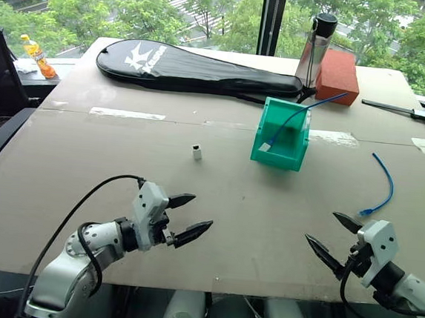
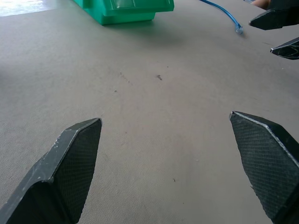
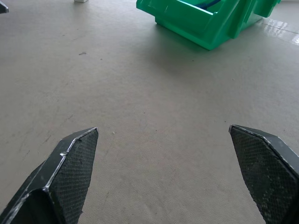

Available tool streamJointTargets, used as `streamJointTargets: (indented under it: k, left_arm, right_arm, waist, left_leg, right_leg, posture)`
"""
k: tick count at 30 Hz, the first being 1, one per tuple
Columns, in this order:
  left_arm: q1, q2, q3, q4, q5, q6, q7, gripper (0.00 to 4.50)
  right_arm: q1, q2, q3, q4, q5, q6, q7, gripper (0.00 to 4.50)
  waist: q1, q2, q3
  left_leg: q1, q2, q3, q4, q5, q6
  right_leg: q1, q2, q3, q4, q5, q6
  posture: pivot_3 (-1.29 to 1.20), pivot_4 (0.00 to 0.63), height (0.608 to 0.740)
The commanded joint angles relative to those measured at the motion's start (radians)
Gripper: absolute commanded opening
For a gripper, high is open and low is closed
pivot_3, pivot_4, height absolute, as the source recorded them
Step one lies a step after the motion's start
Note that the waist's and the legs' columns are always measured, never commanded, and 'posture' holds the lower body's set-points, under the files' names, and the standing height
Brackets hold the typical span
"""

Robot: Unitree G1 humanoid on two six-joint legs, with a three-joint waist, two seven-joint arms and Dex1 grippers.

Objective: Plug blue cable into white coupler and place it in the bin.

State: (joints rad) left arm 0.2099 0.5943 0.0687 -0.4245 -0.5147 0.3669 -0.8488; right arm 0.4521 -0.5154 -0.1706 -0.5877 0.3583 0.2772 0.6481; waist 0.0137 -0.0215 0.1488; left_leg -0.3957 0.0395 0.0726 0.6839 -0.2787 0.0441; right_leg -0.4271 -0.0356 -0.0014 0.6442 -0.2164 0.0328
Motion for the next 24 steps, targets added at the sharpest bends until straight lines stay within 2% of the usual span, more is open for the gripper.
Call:
streamJointTargets:
  k: [1, 9, 11, 14, 18, 21, 24]
  left_arm:
    - [-0.010, -0.001, 0.012, -0.049, -0.029, 0.000, -0.002, 4.50]
    - [-0.079, -0.009, 0.020, -0.074, -0.146, 0.055, -0.028, 4.50]
    - [-0.099, 0.004, 0.004, -0.091, -0.153, 0.047, -0.060, 4.50]
    - [-0.134, 0.048, -0.048, -0.100, -0.096, -0.019, -0.157, 4.50]
    - [-0.172, 0.064, -0.096, -0.095, -0.073, -0.064, -0.223, 4.50]
    - [-0.186, 0.058, -0.122, -0.089, -0.061, -0.080, -0.241, 4.50]
    - [-0.192, 0.046, -0.137, -0.078, -0.050, -0.093, -0.241, 4.50]
  right_arm:
    - [-0.019, -0.012, -0.017, -0.020, 0.008, -0.008, 0.000, 4.43]
    - [-0.143, -0.106, -0.084, -0.055, 0.103, 0.109, 0.022, 4.43]
    - [-0.185, -0.181, -0.101, -0.048, 0.116, 0.161, 0.056, 4.43]
    - [-0.247, -0.402, -0.118, 0.012, 0.057, 0.190, 0.182, 4.43]
    - [-0.349, -0.653, -0.093, 0.217, -0.013, 0.097, 0.391, 4.43]
    - [-0.447, -0.747, 0.011, 0.393, -0.112, -0.058, 0.502, 4.43]
    - [-0.565, -0.752, 0.127, 0.552, -0.213, -0.190, 0.563, 3.68]
  waist:
    - [0.000, 0.000, 0.000]
    - [0.000, 0.000, 0.000]
    - [0.000, 0.000, 0.000]
    - [0.000, 0.001, 0.001]
    - [0.000, 0.001, 0.001]
    - [0.000, 0.001, 0.001]
    - [-0.001, 0.001, 0.001]
  left_leg:
    - [0.000, 0.000, 0.000, 0.000, 0.000, 0.000]
    - [0.000, 0.000, 0.000, 0.000, 0.000, 0.000]
    - [-0.001, 0.000, 0.000, 0.000, 0.000, 0.000]
    - [-0.001, -0.001, 0.001, 0.001, 0.000, 0.001]
    - [0.000, -0.002, 0.001, 0.001, -0.001, 0.002]
    - [-0.001, -0.001, 0.001, 0.000, -0.001, 0.002]
    - [-0.001, -0.001, 0.000, -0.001, -0.001, 0.002]
  right_leg:
    - [0.000, 0.000, 0.000, 0.000, 0.000, 0.000]
    - [0.000, 0.000, 0.000, 0.000, 0.001, -0.002]
    - [0.000, 0.001, 0.000, 0.000, 0.002, -0.003]
    - [0.000, 0.001, 0.001, -0.001, 0.002, -0.003]
    - [0.001, 0.001, 0.001, -0.002, 0.002, -0.003]
    - [0.000, 0.002, 0.000, -0.003, 0.002, -0.003]
    - [0.000, 0.003, 0.000, -0.003, 0.002, -0.004]
  posture:
    - [0.00, 0.150, 0.740]
    - [0.00, 0.150, 0.740]
    - [0.00, 0.150, 0.740]
    - [0.00, 0.150, 0.740]
    - [0.00, 0.150, 0.740]
    - [0.00, 0.150, 0.740]
    - [0.00, 0.150, 0.740]
